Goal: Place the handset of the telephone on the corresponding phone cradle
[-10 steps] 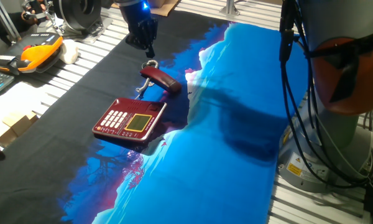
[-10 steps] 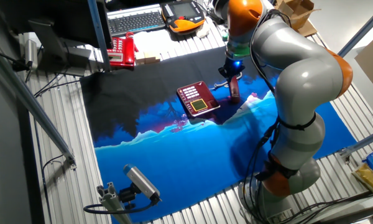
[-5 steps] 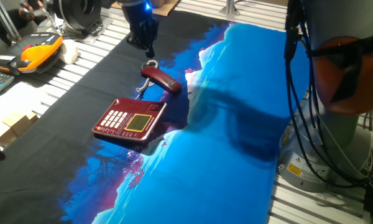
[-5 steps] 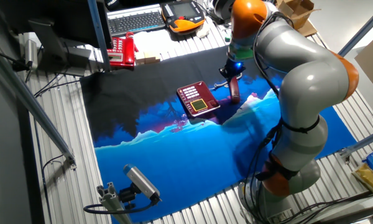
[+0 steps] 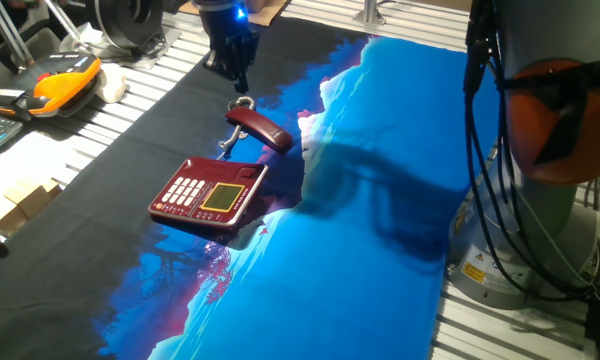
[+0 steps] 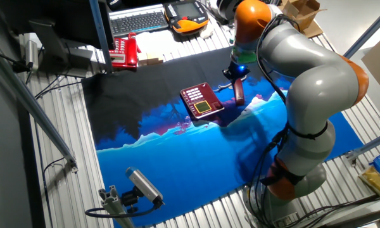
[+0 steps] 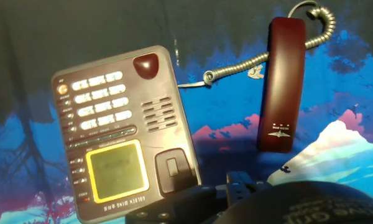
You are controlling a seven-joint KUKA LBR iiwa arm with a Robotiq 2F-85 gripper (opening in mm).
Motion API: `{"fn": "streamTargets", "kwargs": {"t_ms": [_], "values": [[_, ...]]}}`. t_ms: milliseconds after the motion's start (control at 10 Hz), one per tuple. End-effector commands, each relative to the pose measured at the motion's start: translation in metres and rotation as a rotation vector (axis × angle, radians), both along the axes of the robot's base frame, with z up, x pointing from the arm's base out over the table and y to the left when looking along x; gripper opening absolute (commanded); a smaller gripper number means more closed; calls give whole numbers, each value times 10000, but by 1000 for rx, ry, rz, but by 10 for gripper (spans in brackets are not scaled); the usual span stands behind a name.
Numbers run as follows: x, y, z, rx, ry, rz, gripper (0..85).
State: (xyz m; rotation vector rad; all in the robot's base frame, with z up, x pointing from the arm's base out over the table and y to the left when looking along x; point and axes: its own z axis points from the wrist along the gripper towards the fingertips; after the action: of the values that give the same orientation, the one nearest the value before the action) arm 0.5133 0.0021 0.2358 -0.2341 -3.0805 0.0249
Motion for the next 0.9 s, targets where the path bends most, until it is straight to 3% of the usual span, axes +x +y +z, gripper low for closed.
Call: {"fn": "streamTargets", "kwargs": {"t_ms": [0, 100, 300, 400, 500, 600, 700, 800], "values": [[-2, -4, 3, 33, -33, -4, 0], [-2, -4, 3, 50, -30, 6, 0], [-2, -4, 3, -28, -17, 30, 0], [-2, -4, 3, -73, -30, -11, 170], [46, -34, -29, -99, -35, -57, 340], [112, -115, -83, -107, -39, -86, 340], [167, -187, -137, -107, -42, -115, 510], [216, -265, -194, -112, -49, -191, 510]]}}
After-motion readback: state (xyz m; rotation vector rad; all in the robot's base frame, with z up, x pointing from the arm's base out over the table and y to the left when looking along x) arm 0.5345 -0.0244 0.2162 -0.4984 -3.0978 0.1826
